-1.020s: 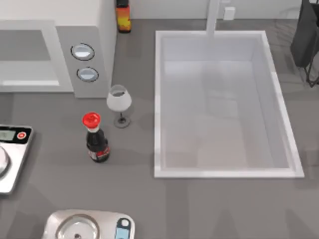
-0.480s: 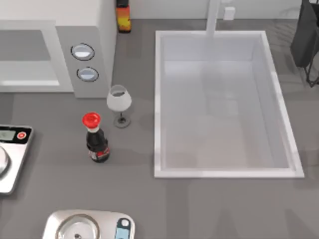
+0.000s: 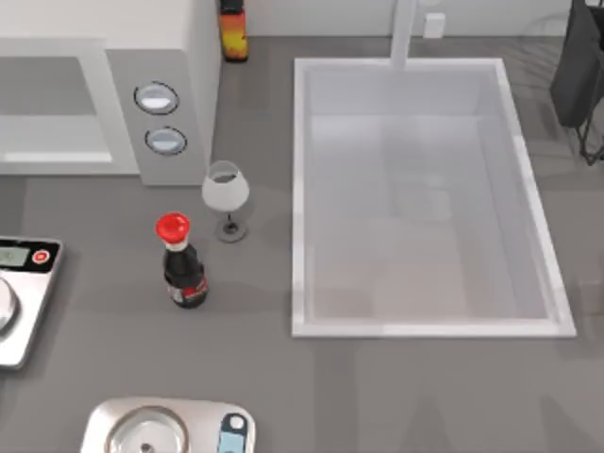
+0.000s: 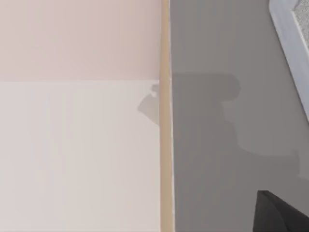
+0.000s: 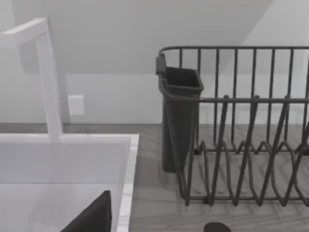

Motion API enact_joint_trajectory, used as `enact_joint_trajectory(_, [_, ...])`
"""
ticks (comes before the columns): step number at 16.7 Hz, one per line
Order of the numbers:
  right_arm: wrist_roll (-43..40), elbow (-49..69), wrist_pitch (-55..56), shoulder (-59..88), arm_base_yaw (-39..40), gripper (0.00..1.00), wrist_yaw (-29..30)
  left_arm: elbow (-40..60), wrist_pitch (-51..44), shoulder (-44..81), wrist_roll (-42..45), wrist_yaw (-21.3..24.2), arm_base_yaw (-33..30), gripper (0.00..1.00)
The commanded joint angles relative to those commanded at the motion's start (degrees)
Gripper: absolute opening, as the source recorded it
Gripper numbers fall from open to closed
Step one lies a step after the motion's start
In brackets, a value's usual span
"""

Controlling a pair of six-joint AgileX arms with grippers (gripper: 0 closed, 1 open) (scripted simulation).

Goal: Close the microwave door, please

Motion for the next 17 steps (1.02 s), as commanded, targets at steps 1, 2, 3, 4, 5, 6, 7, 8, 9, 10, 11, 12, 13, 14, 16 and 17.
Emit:
enact_joint_trajectory(1, [0.0,0.0,0.0,0.0,0.0,1.00,0.0,-1.0,1.3,0.5,0.0,0.0,0.0,0.00])
enact_joint_trajectory(2, [0.0,0.0,0.0,0.0,0.0,1.00,0.0,-2.4,3.3,1.2,0.1,0.1,0.1,0.00])
enact_joint_trajectory(3, [0.0,0.0,0.0,0.0,0.0,1.00,0.0,-4.0,5.8,2.0,0.1,0.1,0.1,0.00])
enact_joint_trajectory(4, [0.0,0.0,0.0,0.0,0.0,1.00,0.0,-5.8,8.9,2.9,0.1,0.1,0.2,0.00])
enact_joint_trajectory(5, [0.0,0.0,0.0,0.0,0.0,1.00,0.0,-7.6,12.3,3.8,0.2,0.2,0.2,0.00])
enact_joint_trajectory(6, [0.0,0.0,0.0,0.0,0.0,1.00,0.0,-9.5,15.3,4.7,0.2,0.2,0.3,0.00])
enact_joint_trajectory(7, [0.0,0.0,0.0,0.0,0.0,1.00,0.0,-11.2,17.8,5.6,0.2,0.2,0.3,0.00])
enact_joint_trajectory(8, [0.0,0.0,0.0,0.0,0.0,1.00,0.0,-12.6,19.6,6.3,0.3,0.3,0.3,0.00])
enact_joint_trajectory(9, [0.0,0.0,0.0,0.0,0.0,1.00,0.0,-13.7,20.9,6.9,0.3,0.3,0.4,0.00])
enact_joint_trajectory(10, [0.0,0.0,0.0,0.0,0.0,1.00,0.0,-14.3,21.5,7.2,0.3,0.3,0.4,0.00])
enact_joint_trajectory(11, [0.0,0.0,0.0,0.0,0.0,1.00,0.0,-14.4,21.6,7.2,0.3,0.3,0.4,0.00])
enact_joint_trajectory(12, [0.0,0.0,0.0,0.0,0.0,1.00,0.0,-14.4,21.6,7.2,0.3,0.3,0.4,0.00])
enact_joint_trajectory(13, [0.0,0.0,0.0,0.0,0.0,1.00,0.0,-14.4,21.6,7.2,0.3,0.3,0.4,0.00])
enact_joint_trajectory(14, [0.0,0.0,0.0,0.0,0.0,1.00,0.0,-14.4,21.4,7.0,0.3,0.3,0.1,0.00])
enact_joint_trajectory(16, [0.0,0.0,0.0,0.0,0.0,1.00,0.0,-15.3,22.0,6.1,-0.4,0.0,-0.5,0.00])
enact_joint_trajectory(17, [0.0,0.0,0.0,0.0,0.0,1.00,0.0,-16.6,22.7,4.7,-1.4,-0.5,-1.4,0.00])
